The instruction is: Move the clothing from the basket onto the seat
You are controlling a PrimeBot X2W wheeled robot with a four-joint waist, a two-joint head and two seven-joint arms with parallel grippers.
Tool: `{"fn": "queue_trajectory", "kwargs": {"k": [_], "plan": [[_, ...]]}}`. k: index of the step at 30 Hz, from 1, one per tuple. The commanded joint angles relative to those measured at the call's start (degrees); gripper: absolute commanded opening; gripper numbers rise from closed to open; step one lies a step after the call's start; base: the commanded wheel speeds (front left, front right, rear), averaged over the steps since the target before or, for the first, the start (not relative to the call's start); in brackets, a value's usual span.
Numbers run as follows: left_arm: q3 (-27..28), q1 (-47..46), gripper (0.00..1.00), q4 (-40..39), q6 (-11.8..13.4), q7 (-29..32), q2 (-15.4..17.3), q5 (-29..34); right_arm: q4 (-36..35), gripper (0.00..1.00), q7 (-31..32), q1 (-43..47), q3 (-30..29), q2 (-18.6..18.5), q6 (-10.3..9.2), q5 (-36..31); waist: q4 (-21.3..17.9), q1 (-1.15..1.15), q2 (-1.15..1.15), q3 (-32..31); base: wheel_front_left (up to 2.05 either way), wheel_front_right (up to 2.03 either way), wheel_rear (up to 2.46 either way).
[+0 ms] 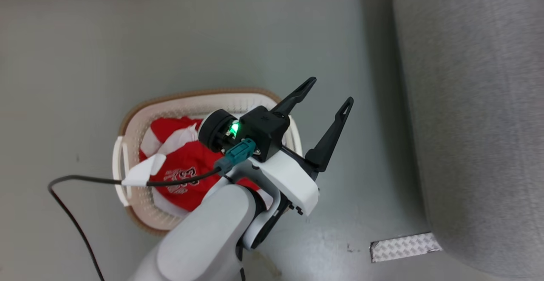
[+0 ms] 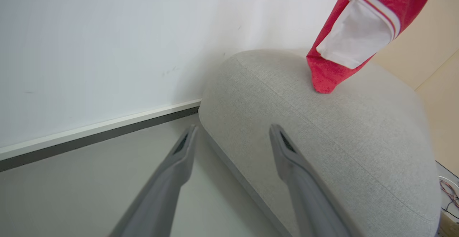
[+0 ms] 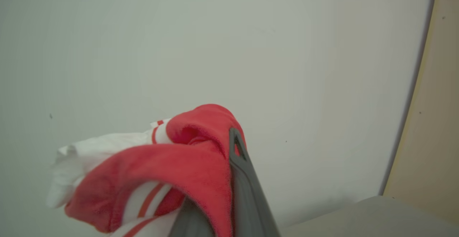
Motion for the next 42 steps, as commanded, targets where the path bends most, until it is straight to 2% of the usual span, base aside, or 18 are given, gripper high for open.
{"fn": "queue_trajectory", "kwargs": {"k": [1, 4, 14, 15, 16, 17, 18, 23, 30, 36, 42], "plan": [[0.06, -0.52, 1.00, -0.82, 0.23, 0.36, 0.89, 0.80, 3.51, 0.00, 0.05, -1.11, -1.04, -0.18, -0.12, -1.47, 2.19, -0.02, 0.00, 3.22, 0.00, 0.00, 0.00], [-0.07, -0.66, 1.00, -1.77, 0.57, 0.93, 1.57, 1.14, 7.26, 0.00, 0.03, -1.30, -2.75, 0.54, -0.12, -2.46, 2.54, -0.02, 0.00, 4.62, 0.00, 0.00, 0.00], [-0.62, -0.63, 1.00, -3.82, 1.54, 2.53, 2.87, 2.08, 13.78, 0.00, 0.03, 5.83, -7.41, 7.81, -0.12, -7.31, 1.37, -0.02, 0.00, 5.40, 0.00, 0.00, 0.00], [-0.57, -0.53, 1.00, -3.84, 1.62, 2.60, 3.02, 2.02, 14.20, 0.07, 0.04, 6.80, -7.34, 8.64, -0.12, -8.14, 1.05, -0.02, 0.00, 5.01, 0.00, 0.00, 0.00], [-0.62, -0.40, 1.00, -3.85, 1.65, 2.62, 3.09, 1.89, 13.99, 0.38, 0.04, 7.38, -7.57, 9.10, -0.12, -8.63, 0.77, -0.02, 0.00, 4.61, 0.00, 0.00, 0.00], [-0.60, -0.23, 1.00, -3.85, 1.72, 2.56, 3.18, 1.77, 13.09, 0.76, 0.03, 7.73, -8.50, 9.71, -0.12, -8.43, 0.40, -0.02, 0.00, 4.12, 0.00, 0.00, 0.00], [-0.63, -0.09, 1.00, -3.91, 1.76, 2.53, 3.12, 1.59, 12.35, 1.00, 0.03, 8.46, -9.30, 10.05, -0.12, -8.51, 0.13, -0.02, 0.00, 3.73, 0.00, 0.00, 0.00], [-0.62, 1.04, 1.00, -3.15, 1.65, 1.84, 2.92, 0.45, 9.40, 1.00, 0.04, 13.12, -9.00, 13.09, -0.12, -9.92, -1.26, -0.02, 0.00, 0.85, 0.00, 0.00, 0.00], [-0.08, 4.15, 1.00, -0.99, 1.89, -1.15, 2.03, -2.19, 1.33, 1.00, 0.03, 22.69, -6.36, 16.66, -0.12, -11.88, -1.83, -0.02, 0.00, -5.41, 0.00, 0.00, 0.00], [0.48, 8.46, 1.00, 2.38, 2.21, -4.97, 1.33, -4.14, -6.60, 1.00, 0.04, 33.05, -4.22, 19.25, -0.12, -13.38, -0.32, -0.02, 0.00, -13.08, 0.00, 0.00, 0.00], [1.23, 13.43, 1.00, 6.77, 4.00, -8.68, 1.99, -4.91, -14.05, 1.00, 0.03, 42.60, -2.95, 22.13, -0.12, -11.19, 2.16, -0.02, 0.00, -20.10, 0.00, 0.00, 0.00]]}}
